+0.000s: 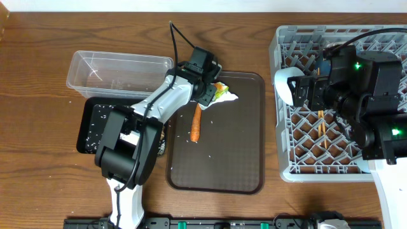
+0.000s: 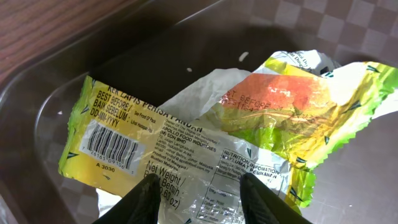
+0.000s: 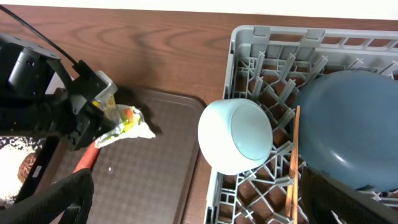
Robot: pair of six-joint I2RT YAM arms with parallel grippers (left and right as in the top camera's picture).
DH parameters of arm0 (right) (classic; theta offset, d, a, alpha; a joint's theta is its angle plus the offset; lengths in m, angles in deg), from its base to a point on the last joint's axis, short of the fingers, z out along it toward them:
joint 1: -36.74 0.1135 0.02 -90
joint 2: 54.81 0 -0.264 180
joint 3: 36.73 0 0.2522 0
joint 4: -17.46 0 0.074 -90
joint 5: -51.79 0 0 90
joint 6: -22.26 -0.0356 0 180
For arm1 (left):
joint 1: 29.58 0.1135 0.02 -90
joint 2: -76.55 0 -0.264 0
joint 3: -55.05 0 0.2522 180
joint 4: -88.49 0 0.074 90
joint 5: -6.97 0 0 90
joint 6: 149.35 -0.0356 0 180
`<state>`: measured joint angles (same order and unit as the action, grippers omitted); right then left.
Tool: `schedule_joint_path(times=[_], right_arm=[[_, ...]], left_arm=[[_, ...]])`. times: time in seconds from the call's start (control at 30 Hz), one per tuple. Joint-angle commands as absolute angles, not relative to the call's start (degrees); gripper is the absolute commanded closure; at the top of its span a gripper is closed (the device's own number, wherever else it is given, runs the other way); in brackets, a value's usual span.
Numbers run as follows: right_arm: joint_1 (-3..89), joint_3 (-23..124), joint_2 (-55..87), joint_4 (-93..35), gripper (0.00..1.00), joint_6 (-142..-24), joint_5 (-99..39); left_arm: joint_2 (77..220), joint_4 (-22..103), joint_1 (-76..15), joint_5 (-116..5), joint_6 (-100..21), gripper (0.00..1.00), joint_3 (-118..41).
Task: Sort waste into correct bins and load items into the dishwasher rack
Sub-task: 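Carry the wrapper left and drop it into the clear plastic bin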
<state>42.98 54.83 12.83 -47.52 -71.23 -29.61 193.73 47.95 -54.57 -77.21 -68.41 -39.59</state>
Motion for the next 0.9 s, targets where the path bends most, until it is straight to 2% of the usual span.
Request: schedule_joint_path(times=[0.0,0.2,0.3,0.37,0.43,0.87], right_arm=[[43.6,55.0,12.7,-47.6,0.01,-72.0,-29.2],[43.6,55.0,12.7,-47.6,0.01,-72.0,-29.2],[43.6,55.0,12.7,-47.6,0.01,-72.0,-29.2],[43.6,55.0,12.7,-47.6,0.01,-72.0,-29.2],[43.6,55.0,12.7,-47.6,0.01,-72.0,-29.2],[43.6,55.0,12.7,-47.6,0.01,-72.0,-29.2]], left_arm=[[194.2,48.1,-55.7,-77.1,-68.6,0.55,-37.8],[194.6,48.4,-57.0,-77.1,-68.6,0.55,-36.8],[194.5,48.6,-57.0,-77.1,-68.6,0.78,-37.0],[194.0,48.4,-57.0,-77.1,-68.5,0.81,-37.1],[193.4,48.2,-57.0,-77.1,-68.5,0.93,-37.2],[183.5,45.7,-57.0,-79.6,-68.5,0.94,-37.4]])
